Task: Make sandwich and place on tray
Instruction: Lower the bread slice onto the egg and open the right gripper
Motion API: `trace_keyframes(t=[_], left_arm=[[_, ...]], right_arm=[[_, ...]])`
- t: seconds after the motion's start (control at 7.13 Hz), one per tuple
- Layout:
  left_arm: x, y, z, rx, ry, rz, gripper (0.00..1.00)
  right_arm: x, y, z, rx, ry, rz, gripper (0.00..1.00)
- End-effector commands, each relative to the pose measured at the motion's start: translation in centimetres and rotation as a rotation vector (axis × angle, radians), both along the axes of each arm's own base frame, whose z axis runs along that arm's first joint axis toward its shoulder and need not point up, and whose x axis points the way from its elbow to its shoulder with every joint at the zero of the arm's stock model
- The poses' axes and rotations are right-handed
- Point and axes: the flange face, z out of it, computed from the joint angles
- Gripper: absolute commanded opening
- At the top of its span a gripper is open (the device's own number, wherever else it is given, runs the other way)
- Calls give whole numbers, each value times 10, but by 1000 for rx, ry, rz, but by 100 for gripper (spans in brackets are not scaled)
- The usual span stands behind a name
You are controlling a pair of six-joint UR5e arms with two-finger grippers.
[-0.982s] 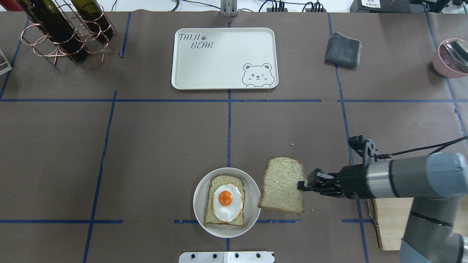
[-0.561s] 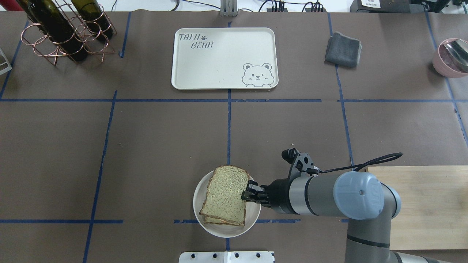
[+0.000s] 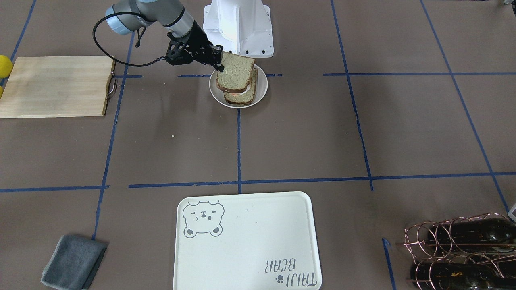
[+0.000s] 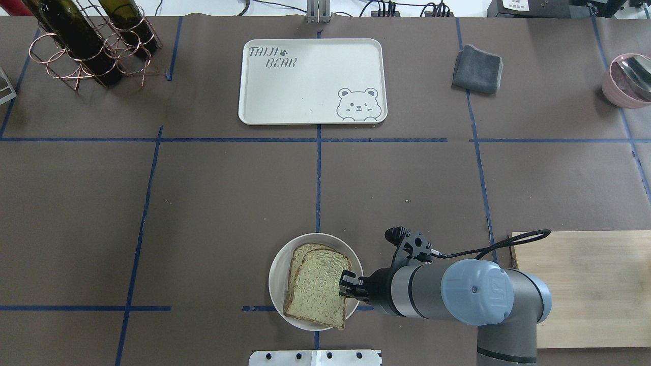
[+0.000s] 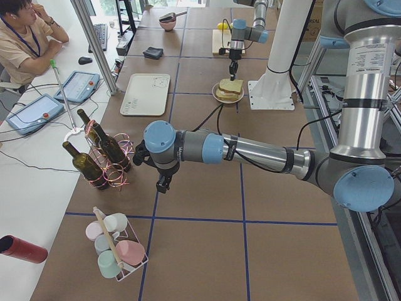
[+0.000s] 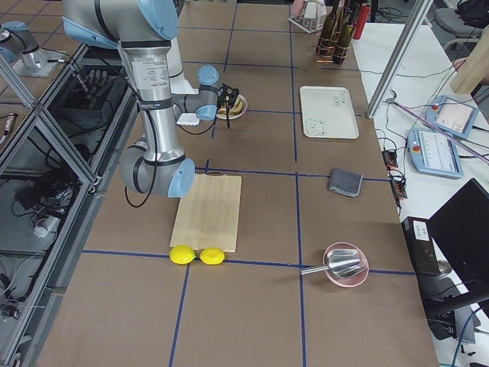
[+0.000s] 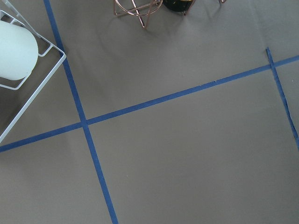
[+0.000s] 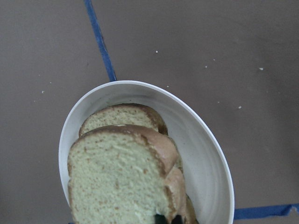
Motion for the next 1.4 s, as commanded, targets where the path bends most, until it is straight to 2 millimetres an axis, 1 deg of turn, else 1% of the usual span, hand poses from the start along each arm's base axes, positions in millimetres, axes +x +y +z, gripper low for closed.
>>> trace_keyframes(t=[0.0,0.42,0.7,0.84,1.26], left_arm=[[0,0,2,-4,0,1,100],[0,0,2,-2,0,1,100],[0,0,2,-2,0,1,100],[0,0,2,-2,0,1,100],[0,0,2,-2,-2,1,100]], right_arm=[[0,-3,-2,7,1,3,0],[3,-16,0,34,8,17,0],[1,-18,0,81,14,7,0],[-6,-21,-3,94,15,5,0],[-8,-21,1,93,23,3,0]])
